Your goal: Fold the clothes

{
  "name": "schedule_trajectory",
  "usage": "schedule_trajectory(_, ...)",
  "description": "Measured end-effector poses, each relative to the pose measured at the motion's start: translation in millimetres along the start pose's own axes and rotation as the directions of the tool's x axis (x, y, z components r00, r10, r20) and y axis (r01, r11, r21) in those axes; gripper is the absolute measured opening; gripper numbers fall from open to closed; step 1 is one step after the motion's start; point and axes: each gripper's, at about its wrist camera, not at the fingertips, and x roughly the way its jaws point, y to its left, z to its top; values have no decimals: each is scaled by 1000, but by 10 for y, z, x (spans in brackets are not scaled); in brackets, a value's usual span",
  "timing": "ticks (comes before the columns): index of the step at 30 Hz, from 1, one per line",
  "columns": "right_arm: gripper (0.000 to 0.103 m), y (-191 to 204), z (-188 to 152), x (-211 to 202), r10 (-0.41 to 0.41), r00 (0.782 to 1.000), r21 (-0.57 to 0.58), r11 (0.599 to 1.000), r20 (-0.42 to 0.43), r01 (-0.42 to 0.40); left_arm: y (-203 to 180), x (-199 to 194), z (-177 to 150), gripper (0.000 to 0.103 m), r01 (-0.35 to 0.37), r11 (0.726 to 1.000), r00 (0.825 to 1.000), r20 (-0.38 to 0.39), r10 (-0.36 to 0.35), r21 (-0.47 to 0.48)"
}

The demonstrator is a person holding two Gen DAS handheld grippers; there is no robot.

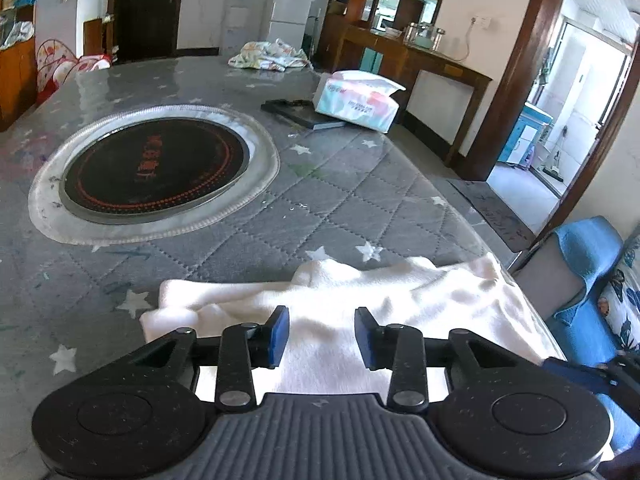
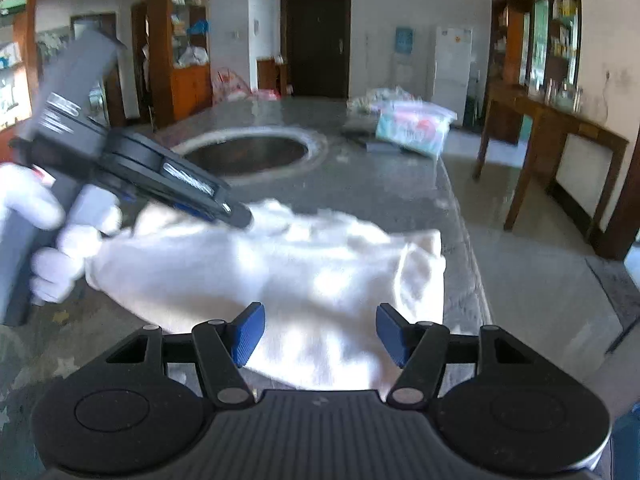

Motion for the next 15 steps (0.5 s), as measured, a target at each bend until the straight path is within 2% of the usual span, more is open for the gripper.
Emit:
schedule_trajectory(2,62,10,-12,34,6,1000,0,1000,-27,-6,-17,-104,-69,39,4,1000,1000,-1,-4,14)
schedule_trajectory(8,62,80,30,-85,4,1000,-9,1000,1,-4,-87,-382,-344,39,13,997,1000,-17,-12,70)
schedule_trajectory(13,62,127,-10,30,-9,998,-14,1000,-54,9,-172,-409,-472,41,-12,994,1000,-19,14,111)
schedule_trajectory(15,62,140,5,5,-17,999,-16,1000,-44,16,-190,-398,-483,41,-19,993,1000,-17,21,116)
